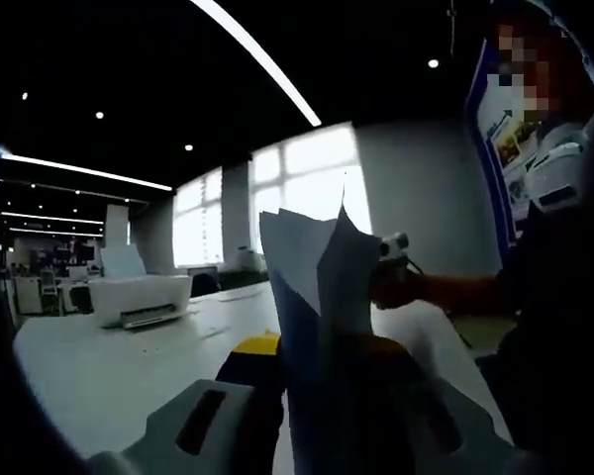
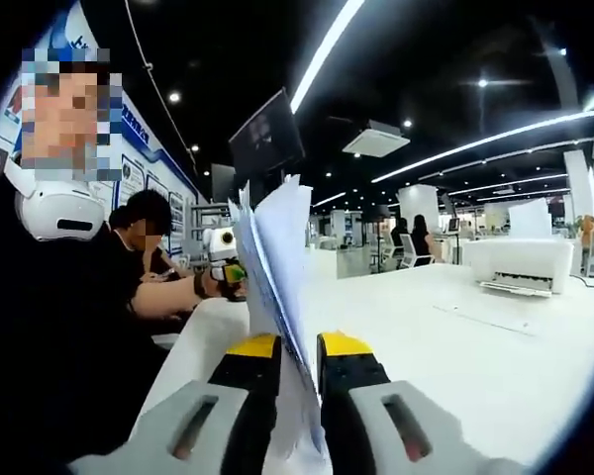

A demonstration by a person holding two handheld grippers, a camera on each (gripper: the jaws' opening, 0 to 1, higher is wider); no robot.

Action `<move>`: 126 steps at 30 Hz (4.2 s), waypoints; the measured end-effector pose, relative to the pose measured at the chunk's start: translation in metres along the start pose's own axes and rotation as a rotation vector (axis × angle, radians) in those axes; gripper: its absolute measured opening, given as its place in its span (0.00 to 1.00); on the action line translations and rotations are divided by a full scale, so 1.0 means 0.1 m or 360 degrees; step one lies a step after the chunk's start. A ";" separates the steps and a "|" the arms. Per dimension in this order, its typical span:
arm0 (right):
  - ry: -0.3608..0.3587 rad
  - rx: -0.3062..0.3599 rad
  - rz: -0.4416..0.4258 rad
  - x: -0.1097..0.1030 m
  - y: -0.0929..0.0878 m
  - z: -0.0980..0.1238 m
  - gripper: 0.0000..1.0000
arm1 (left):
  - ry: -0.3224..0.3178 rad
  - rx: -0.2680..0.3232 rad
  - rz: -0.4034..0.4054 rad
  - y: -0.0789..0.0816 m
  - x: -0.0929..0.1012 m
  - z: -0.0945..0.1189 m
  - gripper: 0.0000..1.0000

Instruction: Organize the stack of printing papers by aligning and flattening the scattered papers on the table

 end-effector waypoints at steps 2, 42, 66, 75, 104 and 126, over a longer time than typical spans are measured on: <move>0.0004 -0.0006 0.0006 0.00 0.01 -0.03 0.13 | 0.0006 0.0002 -0.0004 0.00 0.00 0.00 0.31; 0.0036 0.0020 0.0017 -0.16 0.13 -0.29 0.04 | 0.0044 0.0031 -0.0091 0.08 -0.04 -0.16 0.11; 0.0219 -0.0297 0.0179 -0.02 0.93 -0.36 0.00 | 0.0093 0.0122 -0.0082 0.27 -0.05 0.00 0.28; 0.0268 -0.0434 0.0347 0.16 1.34 -0.40 0.00 | 0.0121 0.0160 -0.0112 0.42 -0.05 0.12 0.28; 0.0492 -0.0951 0.0634 -0.01 1.76 -0.80 0.00 | 0.0030 0.0006 -0.0341 0.93 0.05 -0.16 0.29; 0.0411 -0.0797 0.0664 0.09 1.77 -0.89 0.08 | -0.0058 -0.0029 -0.0194 0.92 0.24 -0.23 0.04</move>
Point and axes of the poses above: the point that each gripper's makers call its tool centre point, and the gripper's own axes: z roughly backward along the fingers, x roughly to its right, y roughly out of its top, the point moved 5 cm from there along z, roughly backward along the fingers, and after that the axes turned 12 degrees about z, right-handed, at the moved point
